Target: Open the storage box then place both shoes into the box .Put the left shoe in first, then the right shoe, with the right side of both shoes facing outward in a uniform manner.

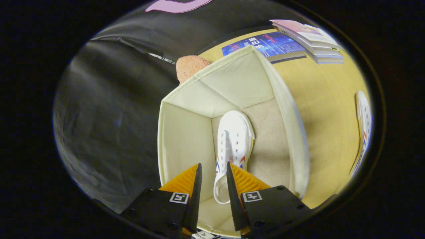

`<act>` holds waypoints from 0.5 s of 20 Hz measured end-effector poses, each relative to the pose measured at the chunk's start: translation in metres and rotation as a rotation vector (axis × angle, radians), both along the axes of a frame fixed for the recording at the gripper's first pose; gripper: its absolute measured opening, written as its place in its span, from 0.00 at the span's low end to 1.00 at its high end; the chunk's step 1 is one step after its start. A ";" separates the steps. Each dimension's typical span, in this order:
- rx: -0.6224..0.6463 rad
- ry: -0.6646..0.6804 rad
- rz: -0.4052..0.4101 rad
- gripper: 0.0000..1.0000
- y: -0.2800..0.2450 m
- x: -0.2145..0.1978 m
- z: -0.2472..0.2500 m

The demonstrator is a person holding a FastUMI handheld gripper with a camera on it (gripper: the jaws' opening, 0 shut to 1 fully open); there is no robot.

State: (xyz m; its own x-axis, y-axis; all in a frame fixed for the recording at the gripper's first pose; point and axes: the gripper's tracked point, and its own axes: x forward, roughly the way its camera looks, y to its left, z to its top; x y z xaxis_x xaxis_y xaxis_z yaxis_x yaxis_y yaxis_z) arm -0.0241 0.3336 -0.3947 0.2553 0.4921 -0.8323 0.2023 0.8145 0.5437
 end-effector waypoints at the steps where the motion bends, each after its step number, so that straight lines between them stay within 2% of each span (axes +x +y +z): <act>1: 0.013 -0.001 -0.006 0.40 -0.005 0.000 0.007; 4: 0.069 -0.024 -0.041 0.44 -0.021 0.006 0.035; 10: 0.182 -0.161 -0.105 0.44 -0.079 0.025 0.097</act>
